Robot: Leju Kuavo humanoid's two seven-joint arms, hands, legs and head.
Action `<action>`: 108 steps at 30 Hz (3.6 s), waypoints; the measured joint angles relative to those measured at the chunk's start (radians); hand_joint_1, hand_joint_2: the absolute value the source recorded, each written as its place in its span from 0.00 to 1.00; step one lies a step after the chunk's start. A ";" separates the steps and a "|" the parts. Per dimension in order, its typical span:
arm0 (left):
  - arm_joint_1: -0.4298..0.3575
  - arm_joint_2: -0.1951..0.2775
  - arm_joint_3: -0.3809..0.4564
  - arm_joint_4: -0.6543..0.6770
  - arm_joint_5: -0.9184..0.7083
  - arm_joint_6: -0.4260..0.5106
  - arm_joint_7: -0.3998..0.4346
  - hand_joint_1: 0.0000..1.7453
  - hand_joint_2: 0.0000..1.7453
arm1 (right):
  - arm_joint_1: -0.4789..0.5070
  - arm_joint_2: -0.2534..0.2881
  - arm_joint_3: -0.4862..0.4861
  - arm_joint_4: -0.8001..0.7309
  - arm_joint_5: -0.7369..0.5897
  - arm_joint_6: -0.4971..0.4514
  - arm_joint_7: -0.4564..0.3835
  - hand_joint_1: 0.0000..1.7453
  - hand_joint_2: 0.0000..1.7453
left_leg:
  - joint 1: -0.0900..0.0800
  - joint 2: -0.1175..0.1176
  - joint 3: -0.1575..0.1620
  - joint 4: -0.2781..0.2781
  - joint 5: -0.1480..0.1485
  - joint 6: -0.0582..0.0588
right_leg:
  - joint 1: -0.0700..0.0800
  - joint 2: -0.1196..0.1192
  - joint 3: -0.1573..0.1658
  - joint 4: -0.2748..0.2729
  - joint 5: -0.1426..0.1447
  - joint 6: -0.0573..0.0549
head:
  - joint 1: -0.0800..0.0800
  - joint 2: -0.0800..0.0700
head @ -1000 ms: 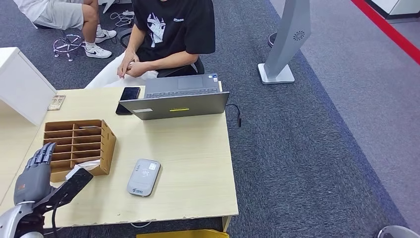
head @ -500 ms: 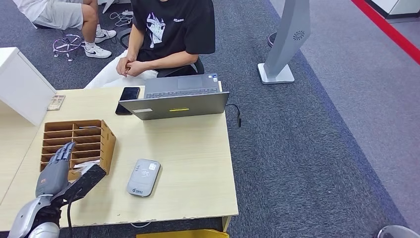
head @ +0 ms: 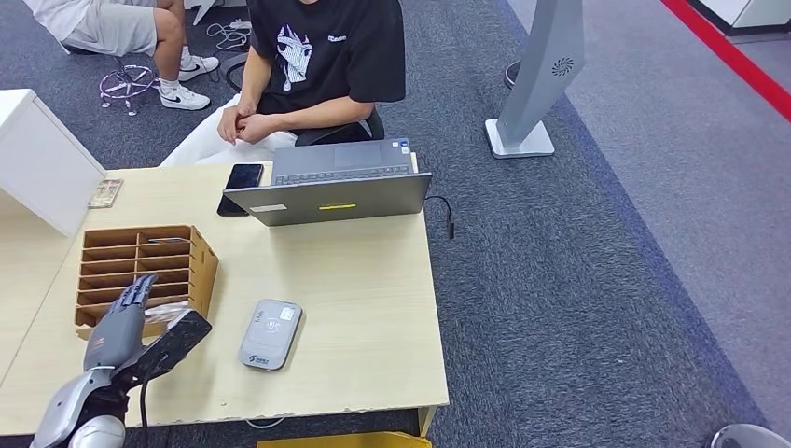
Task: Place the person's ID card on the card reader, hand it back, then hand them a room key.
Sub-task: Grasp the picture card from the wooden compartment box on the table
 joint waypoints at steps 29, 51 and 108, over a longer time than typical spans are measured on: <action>-0.026 0.006 -0.022 0.016 -0.010 -0.012 0.004 0.00 1.00 | 0.040 -0.017 0.000 -0.046 -0.087 -0.104 0.000 0.00 1.00 | 0.000 0.000 0.000 0.000 0.000 0.000 | 0.000 0.000 0.000 0.000 0.000 0.000 | 0.000 0.000; -0.029 0.083 -0.029 0.016 -0.021 -0.051 0.033 0.00 1.00 | 0.055 -0.034 0.001 -0.071 -0.141 -0.115 -0.002 0.00 1.00 | 0.000 0.000 0.000 0.000 0.000 0.000 | 0.000 0.000 0.000 0.000 0.000 0.000 | 0.000 0.000; -0.026 0.045 -0.029 0.024 -0.014 -0.034 0.019 0.76 1.00 | 0.101 -0.070 0.025 -0.141 -0.276 -0.204 -0.017 0.00 1.00 | 0.000 0.000 0.000 0.000 0.000 0.000 | 0.000 0.000 0.000 0.000 0.000 0.000 | 0.000 0.000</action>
